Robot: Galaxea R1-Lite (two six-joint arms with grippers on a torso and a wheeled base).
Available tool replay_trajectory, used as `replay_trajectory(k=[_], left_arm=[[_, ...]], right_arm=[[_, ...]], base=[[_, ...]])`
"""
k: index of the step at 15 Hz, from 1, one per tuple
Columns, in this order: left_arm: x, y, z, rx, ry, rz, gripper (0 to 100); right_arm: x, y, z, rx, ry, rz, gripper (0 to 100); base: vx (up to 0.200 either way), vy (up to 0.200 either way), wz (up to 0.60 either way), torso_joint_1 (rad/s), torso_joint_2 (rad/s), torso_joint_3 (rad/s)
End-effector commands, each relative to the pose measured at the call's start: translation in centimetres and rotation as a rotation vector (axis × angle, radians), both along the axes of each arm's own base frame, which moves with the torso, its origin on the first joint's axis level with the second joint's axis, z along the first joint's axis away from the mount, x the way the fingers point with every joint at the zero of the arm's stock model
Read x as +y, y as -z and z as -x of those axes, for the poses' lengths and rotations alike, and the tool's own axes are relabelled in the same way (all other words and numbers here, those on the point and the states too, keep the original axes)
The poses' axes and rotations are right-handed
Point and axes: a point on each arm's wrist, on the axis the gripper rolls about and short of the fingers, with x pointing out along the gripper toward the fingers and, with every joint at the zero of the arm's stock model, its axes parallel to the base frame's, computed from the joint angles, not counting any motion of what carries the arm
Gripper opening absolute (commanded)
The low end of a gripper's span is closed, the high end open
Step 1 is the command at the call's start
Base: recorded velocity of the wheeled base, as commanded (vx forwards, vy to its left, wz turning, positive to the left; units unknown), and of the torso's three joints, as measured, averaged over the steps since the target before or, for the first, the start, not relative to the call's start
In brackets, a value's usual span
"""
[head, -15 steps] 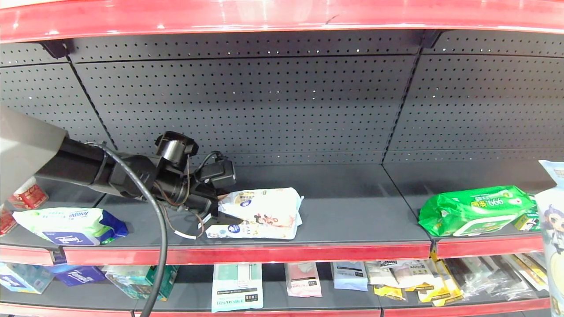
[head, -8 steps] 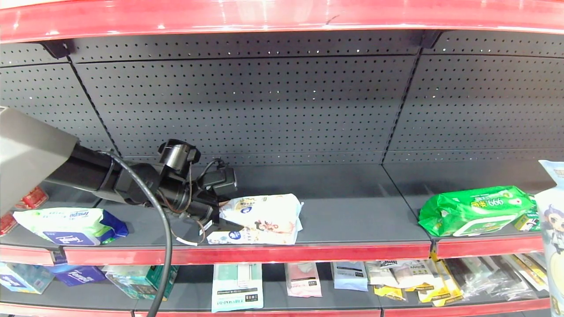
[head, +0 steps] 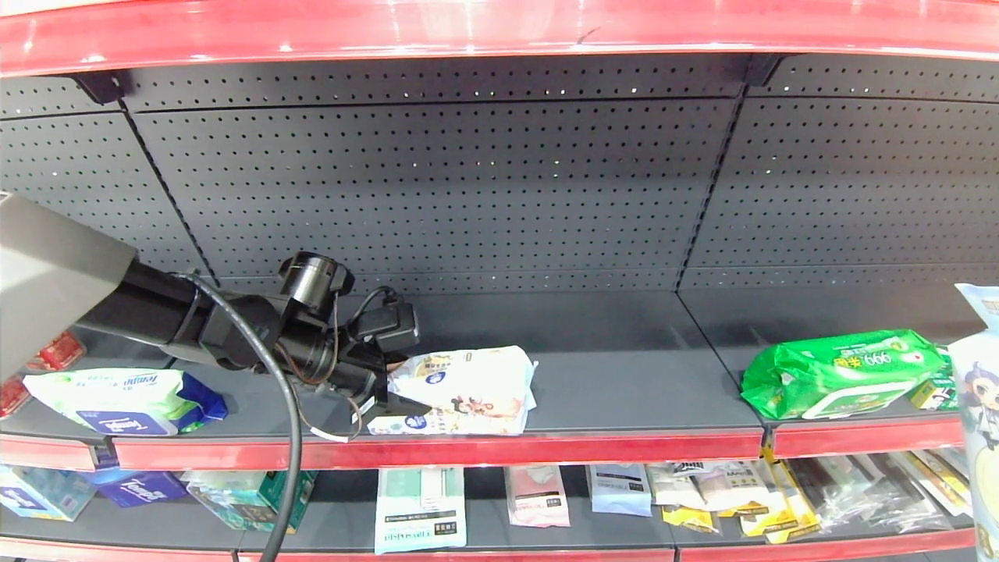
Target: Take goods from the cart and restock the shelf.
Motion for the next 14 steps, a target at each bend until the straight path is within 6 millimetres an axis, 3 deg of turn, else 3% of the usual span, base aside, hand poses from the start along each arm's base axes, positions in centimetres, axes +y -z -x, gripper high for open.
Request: replay_trajectory(k=[1,9,10,14], left_arm=[[0.0,-0.1,0.1,0.000,-0.001,-0.001,0],[0.0,-0.1,-0.1,-0.022,-0.009,0.002,0],[0.0,-0.1,-0.1,-0.022,-0.009,0.002,100],[0.0,-1.0,0.2,-0.036,-0.010,0.021,100]], right_arm=[[0.0,0.0,0.0,0.000,0.000,0.001,0],[0.0,-0.2,0.1,-0.010,0.000,0.001,0],[0.0,-0.2,0.1,-0.010,0.000,0.001,0],[0.0,-0.3,0.1,-0.013,0.000,0.001,0]], base=[[0.000,0.000,0.00,0.000,0.00,0.000],[0.000,0.000,0.00,0.000,0.00,0.000],[0.000,0.000,0.00,0.000,0.00,0.000],[0.000,0.000,0.00,0.000,0.00,0.000]])
